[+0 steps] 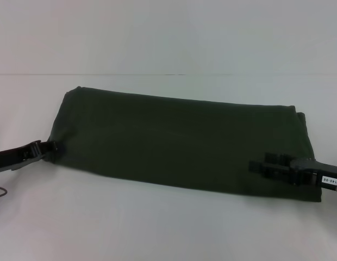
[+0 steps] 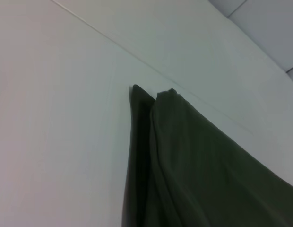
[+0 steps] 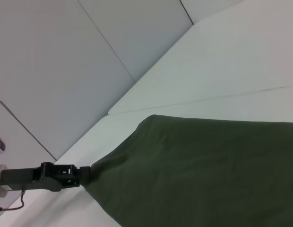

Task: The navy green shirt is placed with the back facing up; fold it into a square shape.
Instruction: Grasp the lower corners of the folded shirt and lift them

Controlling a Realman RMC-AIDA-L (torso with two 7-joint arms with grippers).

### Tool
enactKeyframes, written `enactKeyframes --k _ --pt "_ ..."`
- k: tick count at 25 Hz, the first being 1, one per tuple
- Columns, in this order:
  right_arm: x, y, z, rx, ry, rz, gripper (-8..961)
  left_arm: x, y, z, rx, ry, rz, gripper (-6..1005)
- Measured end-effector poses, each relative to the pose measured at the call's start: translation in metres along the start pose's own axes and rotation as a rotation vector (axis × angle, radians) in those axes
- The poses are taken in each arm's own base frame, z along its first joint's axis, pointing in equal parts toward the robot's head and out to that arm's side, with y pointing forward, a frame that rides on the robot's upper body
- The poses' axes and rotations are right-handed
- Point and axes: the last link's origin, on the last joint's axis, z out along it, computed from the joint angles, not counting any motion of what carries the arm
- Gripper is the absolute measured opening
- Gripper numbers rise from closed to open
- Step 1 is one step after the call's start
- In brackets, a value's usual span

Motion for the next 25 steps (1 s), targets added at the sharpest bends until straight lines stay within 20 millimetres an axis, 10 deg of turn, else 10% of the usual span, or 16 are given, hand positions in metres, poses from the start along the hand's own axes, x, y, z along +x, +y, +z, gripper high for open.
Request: enactKeyframes --k 16,25 --pt "-0.003 0.0 -0.004 -0.014 -0.004 0.033 930 0.002 0.005 0.006 0.008 -0.013 0.063 27" --pt "-0.043 -0.018 -0.072 0.13 0.233 0.412 926 0.005 0.003 0.004 0.011 -0.007 0.073 28"
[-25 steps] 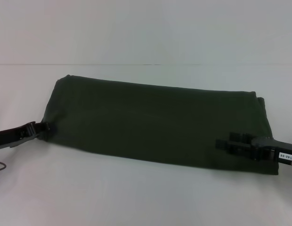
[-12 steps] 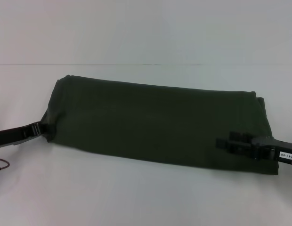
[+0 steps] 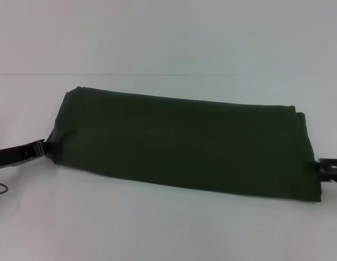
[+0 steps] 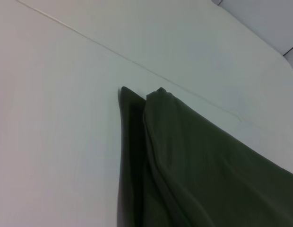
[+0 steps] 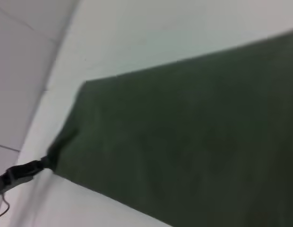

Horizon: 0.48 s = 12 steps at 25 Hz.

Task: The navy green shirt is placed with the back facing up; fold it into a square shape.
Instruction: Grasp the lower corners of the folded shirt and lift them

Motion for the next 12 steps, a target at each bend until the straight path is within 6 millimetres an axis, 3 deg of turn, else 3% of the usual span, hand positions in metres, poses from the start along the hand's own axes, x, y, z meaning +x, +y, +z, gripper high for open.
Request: enactKeyframes --k 5,12 --pt "-0.016 -0.003 -0.023 0.1 0.06 0.117 924 0.003 0.0 -0.001 0.003 0.004 0.014 28" --pt "-0.03 -0.004 -0.015 0.23 0.119 0.123 925 0.005 0.001 0.0 0.004 0.01 0.028 27"
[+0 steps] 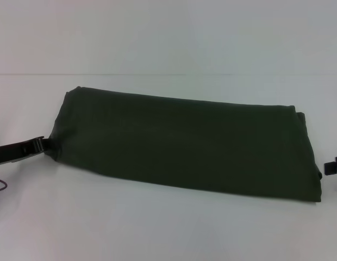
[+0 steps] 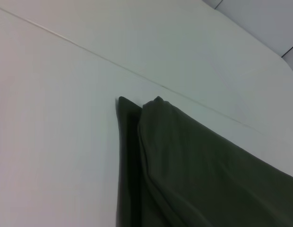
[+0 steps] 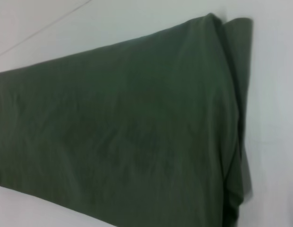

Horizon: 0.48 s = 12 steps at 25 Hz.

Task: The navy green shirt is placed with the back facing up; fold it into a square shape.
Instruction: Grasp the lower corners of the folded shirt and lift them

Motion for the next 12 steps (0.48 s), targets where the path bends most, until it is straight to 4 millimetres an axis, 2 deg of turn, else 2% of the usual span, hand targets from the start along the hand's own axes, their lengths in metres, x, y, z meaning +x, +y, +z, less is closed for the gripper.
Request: enactKeyframes --k 7,12 --pt "-0.006 0.014 0.021 0.024 0.027 -0.037 924 0.0 0.0 0.0 -0.001 0.0 0.001 27" --pt "-0.005 0.017 0.033 0.031 0.03 -0.049 924 -0.002 -0.002 -0.002 0.0 0.002 -0.005 28"
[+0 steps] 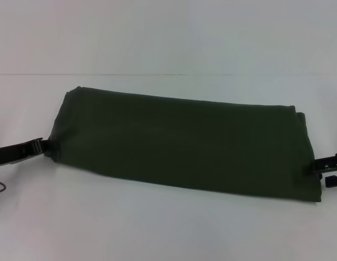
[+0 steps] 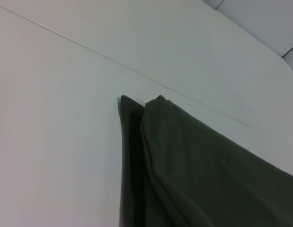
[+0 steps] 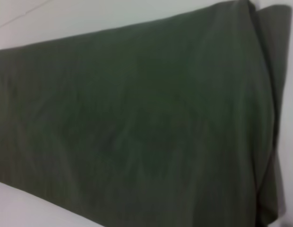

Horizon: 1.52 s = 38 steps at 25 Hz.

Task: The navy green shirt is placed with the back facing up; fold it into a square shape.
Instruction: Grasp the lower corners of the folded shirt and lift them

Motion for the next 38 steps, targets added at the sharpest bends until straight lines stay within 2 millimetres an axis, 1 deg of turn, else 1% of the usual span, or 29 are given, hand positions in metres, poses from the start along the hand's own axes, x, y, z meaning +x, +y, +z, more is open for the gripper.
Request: enactKeyframes --k 7,13,21,26,37,38 --pt "0.003 0.004 0.012 0.002 0.017 -0.013 925 -0.001 0.0 0.0 0.0 0.001 -0.005 28" --pt "0.008 0.003 0.02 0.002 0.028 -0.012 925 -0.003 0.0 0.001 -0.001 0.002 -0.008 28" --pt "0.008 0.004 0.023 -0.002 0.02 -0.031 904 -0.002 0.0 0.001 0.0 0.005 -0.009 28" --pt "0.008 0.005 0.024 -0.004 0.023 -0.037 710 -0.002 0.001 0.001 -0.004 0.005 -0.008 28" --pt "0.007 0.004 0.022 0.0 0.022 -0.047 506 -0.001 0.002 -0.002 -0.02 -0.008 -0.009 27" --pt "0.007 0.004 0.021 0.001 0.022 -0.054 421 -0.001 0.002 -0.003 -0.027 -0.012 -0.007 27"
